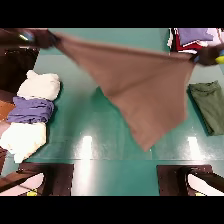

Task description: Fold the shirts.

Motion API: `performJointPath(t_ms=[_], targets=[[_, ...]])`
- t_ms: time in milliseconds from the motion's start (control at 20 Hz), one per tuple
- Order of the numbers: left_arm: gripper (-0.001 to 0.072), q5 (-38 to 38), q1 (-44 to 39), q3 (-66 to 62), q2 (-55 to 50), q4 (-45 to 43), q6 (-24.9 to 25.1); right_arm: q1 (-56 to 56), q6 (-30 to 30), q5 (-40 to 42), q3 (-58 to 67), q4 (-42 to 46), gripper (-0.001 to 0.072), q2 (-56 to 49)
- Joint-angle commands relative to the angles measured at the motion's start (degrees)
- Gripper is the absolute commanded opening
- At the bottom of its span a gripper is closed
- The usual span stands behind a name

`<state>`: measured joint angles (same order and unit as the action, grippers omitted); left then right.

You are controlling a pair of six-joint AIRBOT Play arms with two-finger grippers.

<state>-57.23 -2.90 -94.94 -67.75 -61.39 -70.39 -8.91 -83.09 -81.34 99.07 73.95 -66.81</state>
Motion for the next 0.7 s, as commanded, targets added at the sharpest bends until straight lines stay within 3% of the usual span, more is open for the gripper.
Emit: performJointPath(t_ms=[0,300,500,650], targets=[[0.0028,-0.5,0.1,-8.7,11.5,-3.1,0.4,2.4,0.0,0.2,11.0,0.8,0.0015,4.6],[0.0027,-1.8,0.1,-14.6,23.1,-2.5,-1.3,6.3,0.0,-1.1,21.3,0.8,0.0015,10.7],[0.0027,-3.9,0.1,-18.5,23.9,-2.4,-2.3,11.1,0.0,-1.2,16.6,0.7,0.0014,15.4],[0.0028,-9.6,0.1,-16.5,20.9,-2.4,-2.8,11.7,0.0,-2.7,13.9,0.3,0.0014,13.6]])
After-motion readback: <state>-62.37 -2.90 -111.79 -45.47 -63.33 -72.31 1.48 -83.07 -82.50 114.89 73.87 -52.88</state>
